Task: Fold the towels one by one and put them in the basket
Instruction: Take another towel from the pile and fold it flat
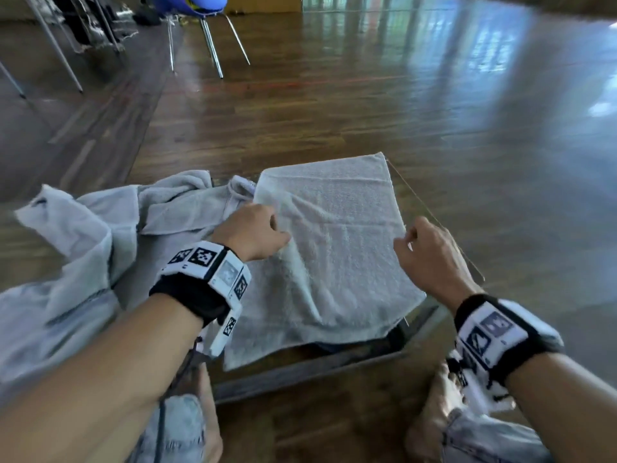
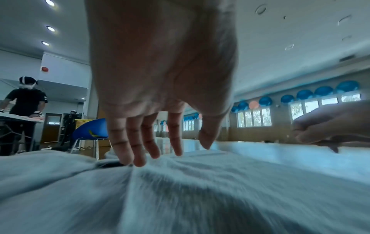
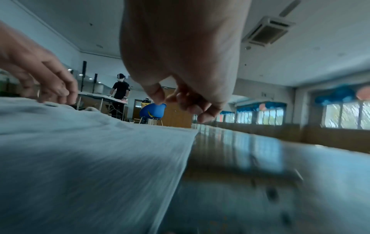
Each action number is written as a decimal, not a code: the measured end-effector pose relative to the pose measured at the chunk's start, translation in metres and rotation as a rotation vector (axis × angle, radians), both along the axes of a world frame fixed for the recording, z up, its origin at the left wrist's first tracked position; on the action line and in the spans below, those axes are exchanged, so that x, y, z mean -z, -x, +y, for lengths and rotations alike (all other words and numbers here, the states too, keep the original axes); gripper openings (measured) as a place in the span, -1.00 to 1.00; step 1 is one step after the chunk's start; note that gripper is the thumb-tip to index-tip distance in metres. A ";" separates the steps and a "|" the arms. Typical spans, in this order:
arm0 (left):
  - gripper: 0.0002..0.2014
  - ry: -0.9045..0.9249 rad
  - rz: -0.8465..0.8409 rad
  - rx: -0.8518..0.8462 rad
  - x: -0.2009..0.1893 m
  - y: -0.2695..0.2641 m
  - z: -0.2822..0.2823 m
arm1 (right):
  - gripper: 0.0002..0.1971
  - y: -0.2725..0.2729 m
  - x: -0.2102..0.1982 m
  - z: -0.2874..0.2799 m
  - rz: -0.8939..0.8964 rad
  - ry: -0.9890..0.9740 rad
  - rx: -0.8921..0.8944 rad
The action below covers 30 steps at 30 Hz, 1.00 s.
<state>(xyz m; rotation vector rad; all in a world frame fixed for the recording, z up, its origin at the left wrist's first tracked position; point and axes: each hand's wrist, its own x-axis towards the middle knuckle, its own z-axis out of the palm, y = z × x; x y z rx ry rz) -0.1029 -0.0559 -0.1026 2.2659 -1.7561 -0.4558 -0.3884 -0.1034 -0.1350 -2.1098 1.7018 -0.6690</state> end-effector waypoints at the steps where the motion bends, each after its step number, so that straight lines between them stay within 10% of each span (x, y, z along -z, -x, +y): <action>1: -0.70 -0.019 -0.044 -0.042 0.000 0.000 0.014 | -0.81 0.004 0.007 0.017 -0.046 -0.021 0.070; 5: -0.66 -0.239 -0.132 -0.144 0.002 0.005 0.059 | -0.90 0.015 0.048 0.066 -0.237 -0.237 0.341; 9: -0.71 -0.479 -0.139 -0.206 0.005 0.013 0.086 | -0.50 0.015 0.080 0.080 -0.215 -0.585 0.329; 17: -0.75 -0.525 -0.082 -0.205 0.003 0.016 0.101 | -0.80 0.023 0.076 0.079 -0.363 -0.557 0.178; 30: -0.89 0.191 0.998 -0.397 -0.056 0.013 0.068 | -0.80 0.033 -0.040 0.039 -0.943 -0.408 0.019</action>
